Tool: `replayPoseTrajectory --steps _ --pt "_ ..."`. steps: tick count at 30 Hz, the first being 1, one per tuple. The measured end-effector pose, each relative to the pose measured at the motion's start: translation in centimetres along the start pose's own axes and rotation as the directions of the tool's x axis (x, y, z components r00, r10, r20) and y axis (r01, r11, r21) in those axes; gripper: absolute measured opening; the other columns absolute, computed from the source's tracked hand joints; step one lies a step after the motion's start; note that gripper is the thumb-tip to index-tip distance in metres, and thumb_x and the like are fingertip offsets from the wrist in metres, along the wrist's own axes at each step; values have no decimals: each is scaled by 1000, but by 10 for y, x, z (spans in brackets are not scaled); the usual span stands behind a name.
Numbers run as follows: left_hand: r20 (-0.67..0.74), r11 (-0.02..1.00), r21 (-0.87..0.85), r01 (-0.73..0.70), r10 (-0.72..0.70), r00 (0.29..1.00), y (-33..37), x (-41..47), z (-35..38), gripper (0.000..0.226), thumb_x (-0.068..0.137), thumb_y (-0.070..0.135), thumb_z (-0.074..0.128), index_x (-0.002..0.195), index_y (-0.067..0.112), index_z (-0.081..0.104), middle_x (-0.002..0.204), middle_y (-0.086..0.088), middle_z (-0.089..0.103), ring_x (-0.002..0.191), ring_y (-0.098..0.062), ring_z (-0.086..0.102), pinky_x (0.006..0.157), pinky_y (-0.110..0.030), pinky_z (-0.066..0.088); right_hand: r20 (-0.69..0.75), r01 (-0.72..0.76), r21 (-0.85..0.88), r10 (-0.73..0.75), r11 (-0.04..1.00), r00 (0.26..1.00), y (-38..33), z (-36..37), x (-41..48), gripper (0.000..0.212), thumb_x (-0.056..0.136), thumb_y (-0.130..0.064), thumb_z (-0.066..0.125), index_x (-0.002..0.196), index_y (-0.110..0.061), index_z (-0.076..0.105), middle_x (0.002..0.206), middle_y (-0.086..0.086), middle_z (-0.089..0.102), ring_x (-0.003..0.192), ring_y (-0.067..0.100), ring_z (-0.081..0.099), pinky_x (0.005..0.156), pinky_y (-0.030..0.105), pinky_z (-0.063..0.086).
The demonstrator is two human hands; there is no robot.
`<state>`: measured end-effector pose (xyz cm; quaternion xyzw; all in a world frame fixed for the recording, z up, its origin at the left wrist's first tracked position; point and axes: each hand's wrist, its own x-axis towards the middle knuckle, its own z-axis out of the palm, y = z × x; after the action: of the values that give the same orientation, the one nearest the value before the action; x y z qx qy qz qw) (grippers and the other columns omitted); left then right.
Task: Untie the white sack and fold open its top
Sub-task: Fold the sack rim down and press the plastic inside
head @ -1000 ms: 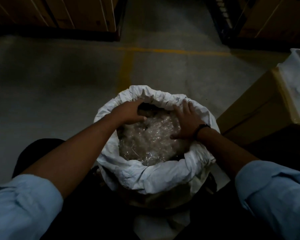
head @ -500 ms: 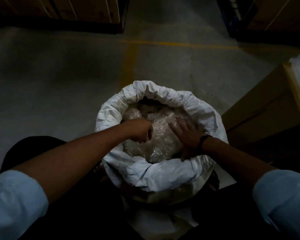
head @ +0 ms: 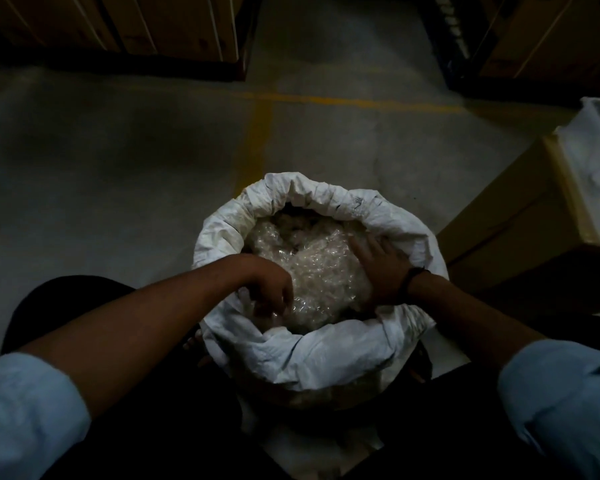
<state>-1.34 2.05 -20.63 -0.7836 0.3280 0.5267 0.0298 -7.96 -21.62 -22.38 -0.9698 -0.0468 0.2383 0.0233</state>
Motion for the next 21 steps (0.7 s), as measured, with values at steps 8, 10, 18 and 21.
replayPoseTrajectory --steps 8,10,18,21 --pt "-798 984 159 81 80 597 7 18 -10 59 93 54 54 145 29 42 141 -3 48 127 -27 49 100 -41 43 -267 60 6 -56 998 962 -33 -15 14 108 77 -64 60 153 -22 -4 161 14 0 148 38 0 118 54 15" --pt "-871 980 169 106 98 481 6 23 -13 66 91 56 54 148 28 36 150 -4 37 138 -29 36 108 -44 37 -293 41 -15 -44 999 955 -38 -15 21 106 79 -65 58 153 -23 -4 162 13 -3 148 40 -5 118 56 12" --pt "-835 978 88 190 -32 549 -23 54 -30 96 91 69 43 160 22 -3 166 -11 -15 153 -35 -11 124 -52 7 -271 -45 52 57 998 961 -27 -9 62 104 78 -71 52 153 -25 -5 161 11 -17 146 38 -19 118 59 0" --pt "-812 973 98 209 -43 582 -27 63 -37 102 89 71 44 159 19 -8 165 -11 -20 152 -34 -15 124 -52 5 -241 -72 -9 68 997 968 -22 -4 77 106 78 -74 47 153 -21 -3 159 10 -25 144 38 -24 117 59 -3"
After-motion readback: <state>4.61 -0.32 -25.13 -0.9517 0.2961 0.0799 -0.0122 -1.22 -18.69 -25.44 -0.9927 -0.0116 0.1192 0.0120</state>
